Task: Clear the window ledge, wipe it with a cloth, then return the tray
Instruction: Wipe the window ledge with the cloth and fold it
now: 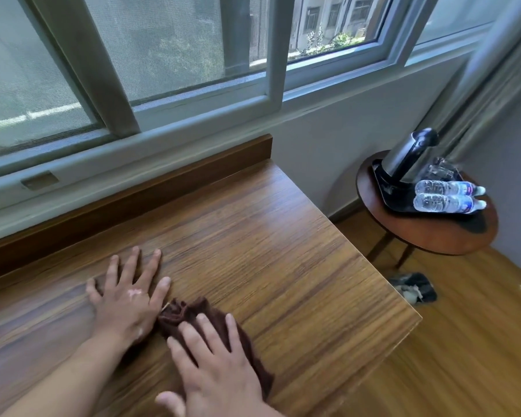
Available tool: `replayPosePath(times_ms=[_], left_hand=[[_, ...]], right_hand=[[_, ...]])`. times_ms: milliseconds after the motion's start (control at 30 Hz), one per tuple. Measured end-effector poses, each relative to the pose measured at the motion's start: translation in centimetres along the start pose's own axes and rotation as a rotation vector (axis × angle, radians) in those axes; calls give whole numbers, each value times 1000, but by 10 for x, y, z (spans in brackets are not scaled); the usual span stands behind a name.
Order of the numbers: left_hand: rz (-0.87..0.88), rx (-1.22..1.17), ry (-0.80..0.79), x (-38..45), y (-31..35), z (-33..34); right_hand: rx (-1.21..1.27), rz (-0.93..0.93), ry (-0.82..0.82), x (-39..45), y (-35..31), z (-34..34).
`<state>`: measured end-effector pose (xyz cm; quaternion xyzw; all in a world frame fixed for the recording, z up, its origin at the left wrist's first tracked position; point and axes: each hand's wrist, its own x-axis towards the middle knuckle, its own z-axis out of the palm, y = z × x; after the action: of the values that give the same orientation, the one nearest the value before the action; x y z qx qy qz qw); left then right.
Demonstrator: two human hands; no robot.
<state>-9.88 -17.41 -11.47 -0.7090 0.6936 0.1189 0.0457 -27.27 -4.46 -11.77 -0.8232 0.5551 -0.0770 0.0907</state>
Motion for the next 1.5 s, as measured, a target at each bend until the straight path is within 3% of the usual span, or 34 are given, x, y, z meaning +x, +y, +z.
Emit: replayPosePath(times_ms=[200,500,667,833,1000,1200,1333,1500], left_hand=[[20,33,-47,5,5,0],[50,38,-64,-2,-2,0],[62,41,-98,-11,-1,-1],[81,40,-117,-22,-4,-4],[108,57,-144,-33,-2,-5],[120,79,-155,-37,-2,-3],[132,87,-147,-38,-3,-2],[150,85,-149,-38,0,1]], right_hand=[[2,75,62,5,64,-17],[-55,494,38,3,212,-80],[-56,668,36,-25,258,-101],[12,645,80,-29,222,-87],[48,464,-11,-31,116,-59],[79,187,3,-59,-5,-14],[18,146,28,-65,-5,-6],[-19,286,-15,-71,53,-31]])
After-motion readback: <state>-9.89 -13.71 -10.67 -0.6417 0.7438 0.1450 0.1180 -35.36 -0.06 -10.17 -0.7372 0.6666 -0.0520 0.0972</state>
